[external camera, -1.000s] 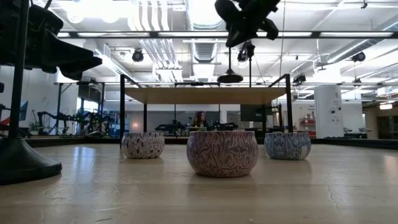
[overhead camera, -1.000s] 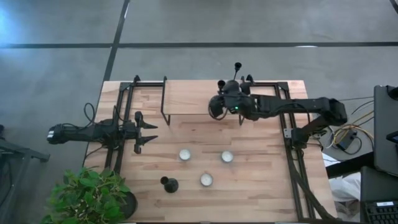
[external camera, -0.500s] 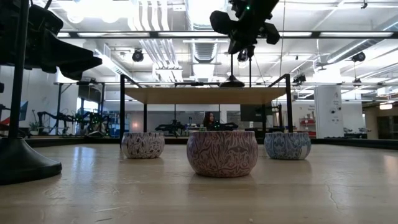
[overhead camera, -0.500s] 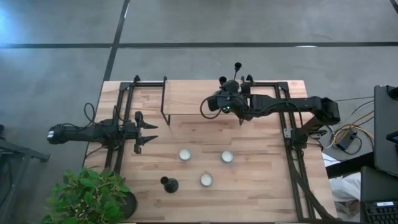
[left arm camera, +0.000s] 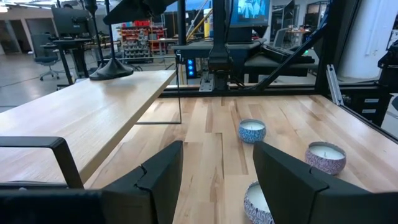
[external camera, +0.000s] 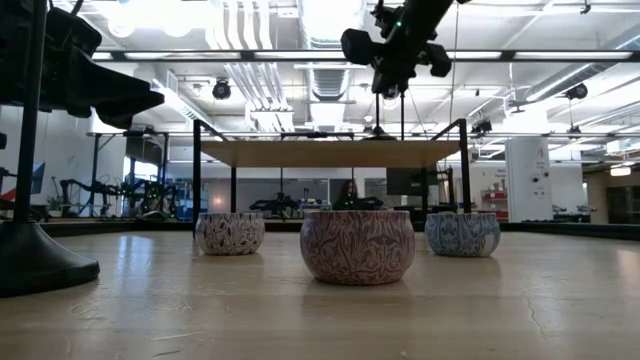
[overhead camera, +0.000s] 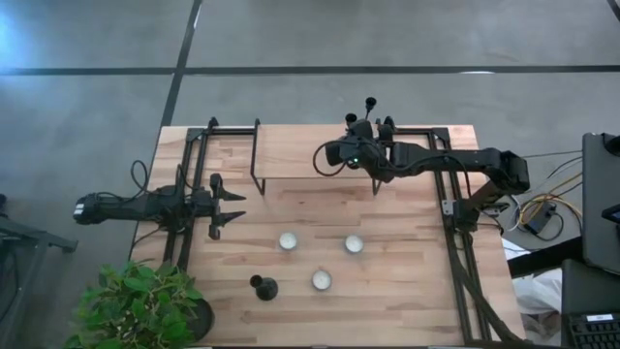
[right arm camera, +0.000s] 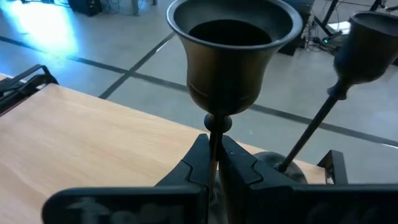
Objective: Pick & Place candle stick holders
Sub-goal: Put the right black candle holder on the shelf
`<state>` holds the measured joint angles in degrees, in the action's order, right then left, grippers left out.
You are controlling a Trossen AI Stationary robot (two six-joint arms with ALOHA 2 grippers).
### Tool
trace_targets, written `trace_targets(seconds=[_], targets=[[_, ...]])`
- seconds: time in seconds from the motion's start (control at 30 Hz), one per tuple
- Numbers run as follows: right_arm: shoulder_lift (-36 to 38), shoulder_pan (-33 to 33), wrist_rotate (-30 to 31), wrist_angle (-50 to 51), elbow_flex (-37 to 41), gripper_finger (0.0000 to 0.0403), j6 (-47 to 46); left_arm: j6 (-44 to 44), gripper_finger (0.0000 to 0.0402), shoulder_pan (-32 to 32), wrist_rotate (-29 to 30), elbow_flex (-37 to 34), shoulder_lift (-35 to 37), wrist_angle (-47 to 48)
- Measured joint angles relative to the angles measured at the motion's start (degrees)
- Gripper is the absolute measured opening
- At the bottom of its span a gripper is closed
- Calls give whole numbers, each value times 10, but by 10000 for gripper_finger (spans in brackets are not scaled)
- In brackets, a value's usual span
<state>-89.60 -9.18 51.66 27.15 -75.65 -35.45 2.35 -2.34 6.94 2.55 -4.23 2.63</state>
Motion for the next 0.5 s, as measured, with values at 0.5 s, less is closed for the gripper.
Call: trace_targets(seconds=[0.5], targets=[[0, -14, -27, -22, 5, 11, 16, 0, 202, 0, 0, 0, 0, 0]])
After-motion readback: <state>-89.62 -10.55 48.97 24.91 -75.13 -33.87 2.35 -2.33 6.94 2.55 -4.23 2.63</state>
